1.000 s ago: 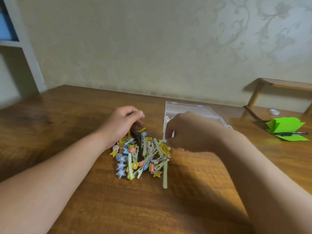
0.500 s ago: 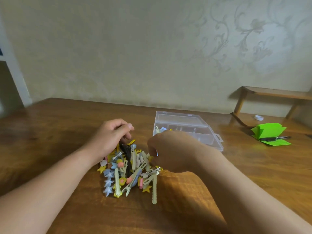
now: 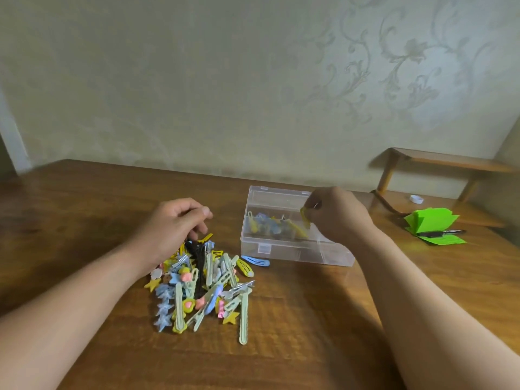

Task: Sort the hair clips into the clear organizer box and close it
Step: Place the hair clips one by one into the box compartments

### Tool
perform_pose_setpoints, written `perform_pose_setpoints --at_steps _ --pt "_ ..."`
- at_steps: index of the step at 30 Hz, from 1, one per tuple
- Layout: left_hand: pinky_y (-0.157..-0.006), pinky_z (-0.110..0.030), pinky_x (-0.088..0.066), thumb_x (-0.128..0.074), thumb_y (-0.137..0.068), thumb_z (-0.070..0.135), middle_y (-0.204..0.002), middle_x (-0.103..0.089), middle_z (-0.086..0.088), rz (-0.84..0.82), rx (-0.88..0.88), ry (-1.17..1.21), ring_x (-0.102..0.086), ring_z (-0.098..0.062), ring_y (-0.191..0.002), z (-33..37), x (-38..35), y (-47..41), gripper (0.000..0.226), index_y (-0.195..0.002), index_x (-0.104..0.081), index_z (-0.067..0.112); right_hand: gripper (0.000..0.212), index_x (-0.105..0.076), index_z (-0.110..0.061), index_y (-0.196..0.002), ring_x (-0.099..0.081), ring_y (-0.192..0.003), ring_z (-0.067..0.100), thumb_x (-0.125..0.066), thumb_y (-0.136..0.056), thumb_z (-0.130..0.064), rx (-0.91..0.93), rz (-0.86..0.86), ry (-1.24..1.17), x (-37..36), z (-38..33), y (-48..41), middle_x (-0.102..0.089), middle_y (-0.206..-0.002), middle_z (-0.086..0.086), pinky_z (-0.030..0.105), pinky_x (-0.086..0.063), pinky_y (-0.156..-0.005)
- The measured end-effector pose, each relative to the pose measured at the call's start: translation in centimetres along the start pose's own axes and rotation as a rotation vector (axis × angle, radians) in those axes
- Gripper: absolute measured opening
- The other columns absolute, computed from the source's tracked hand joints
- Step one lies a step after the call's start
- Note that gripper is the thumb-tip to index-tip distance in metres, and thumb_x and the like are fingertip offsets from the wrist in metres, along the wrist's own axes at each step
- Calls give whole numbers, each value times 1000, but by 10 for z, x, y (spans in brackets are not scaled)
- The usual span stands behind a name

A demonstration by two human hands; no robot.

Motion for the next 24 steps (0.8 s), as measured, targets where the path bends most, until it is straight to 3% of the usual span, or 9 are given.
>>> perform_pose_setpoints --at_steps 5,12,18,22,24 --pt "-75 -33 -50 -61 -105 25 -85 -77 -5 -7 -2 -12 -66 -17 -74 0 0 -1 21 -98 -80 18 20 -79 -26 -93 -69 -81 20 -60 -93 -19 -21 -52 27 -6 -1 -3 -76 -88 -6 43 -64 -78" --pt "-74 -32 -50 -60 -106 25 -84 -77 -3 -5 -6 -21 -67 -15 -73 0 1 -1 21 -99 -80 19 23 -80 -22 -102 -69 -85 18 -57 -102 -26 4 -75 -32 -12 5 -4 -77 -92 -5 43 -63 -82" --pt "-74 -32 -50 -61 -105 25 -86 -78 -4 -4 3 -20 -67 -15 -73 0 2 1 21 -99 -80 19 22 -76 -28 -97 -69 -79 19 -54 -99 -29 37 11 -48 -5 -1 2 -76 -89 -8 41 -62 -78" --pt "-75 -32 -50 -61 -105 27 -87 -78 -4 -1 2 -27 -67 -16 -75 0 3 0 21 -101 -79 19 18 -76 -29 -97 -68 -78 18 -58 -98 -28 115 109 -89 9 -21 9 -75 -85 -9 28 -52 -64" --pt "-76 -33 -51 -60 -106 28 -87 -78 -3 -1 0 -37 -68 -16 -76 -1 3 0 21 -101 -79 21 16 -76 -28 -96 -68 -80 17 -61 -96 -26 192 118 -133 15 -38 16 -75 -86 -10 29 -53 -66"
Point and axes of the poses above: each hand's wrist, its own y-axis away from the middle knuckle, its own x-axis out of the back of the hand, z = x × y, the point moved 3 cm from there along -y, towards the middle knuckle
